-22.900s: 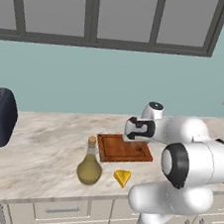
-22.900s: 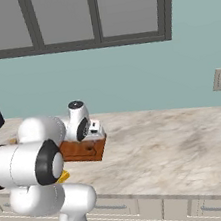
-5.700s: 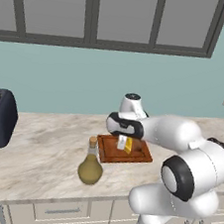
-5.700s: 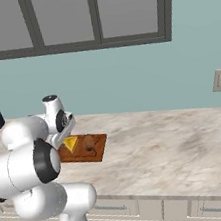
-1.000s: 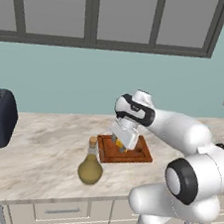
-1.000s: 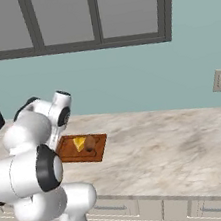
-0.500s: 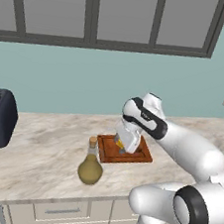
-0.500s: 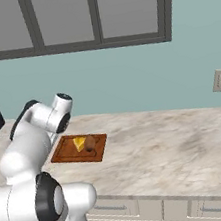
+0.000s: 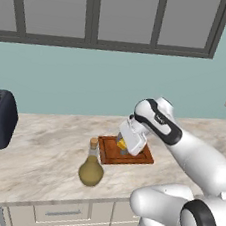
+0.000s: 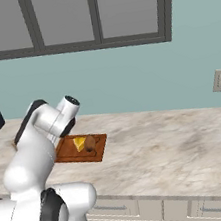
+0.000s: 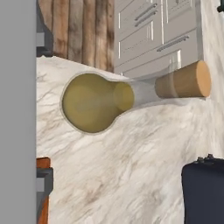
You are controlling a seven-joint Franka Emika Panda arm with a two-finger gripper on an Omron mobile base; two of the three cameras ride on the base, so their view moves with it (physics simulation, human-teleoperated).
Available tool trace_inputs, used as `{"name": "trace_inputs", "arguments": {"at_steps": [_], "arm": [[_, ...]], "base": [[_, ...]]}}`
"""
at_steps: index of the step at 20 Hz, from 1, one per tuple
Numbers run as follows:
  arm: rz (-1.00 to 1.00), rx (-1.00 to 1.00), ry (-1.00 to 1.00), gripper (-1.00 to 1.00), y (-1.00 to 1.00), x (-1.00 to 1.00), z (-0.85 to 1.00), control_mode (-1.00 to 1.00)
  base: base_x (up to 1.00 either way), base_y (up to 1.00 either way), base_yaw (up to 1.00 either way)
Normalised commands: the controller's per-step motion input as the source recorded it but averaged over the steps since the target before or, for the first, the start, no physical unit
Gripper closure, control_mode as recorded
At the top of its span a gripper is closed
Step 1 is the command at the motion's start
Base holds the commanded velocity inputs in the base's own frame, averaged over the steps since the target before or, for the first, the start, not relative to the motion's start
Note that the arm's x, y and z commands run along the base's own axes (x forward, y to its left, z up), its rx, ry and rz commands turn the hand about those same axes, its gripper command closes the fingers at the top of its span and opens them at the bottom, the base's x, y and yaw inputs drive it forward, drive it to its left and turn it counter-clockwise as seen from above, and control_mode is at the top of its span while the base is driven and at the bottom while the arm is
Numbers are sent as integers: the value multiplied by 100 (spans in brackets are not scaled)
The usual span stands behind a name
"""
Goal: Retrieve the reheated potato from the microwave, then place the potato, cheese, and condiment on the cutting board.
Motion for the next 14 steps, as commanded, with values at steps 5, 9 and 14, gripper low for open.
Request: {"name": "trace_inputs", "arguments": {"at_steps": [5,9,14], "arm": [[2,12,-4,-100,6,-10,2,-100],[0,11,0,-100,21,4,-1,-100],[0,11,0,-100,27,1,0,-100]], "base": [[0,0,0],[0,0,0],[0,0,0]]}}
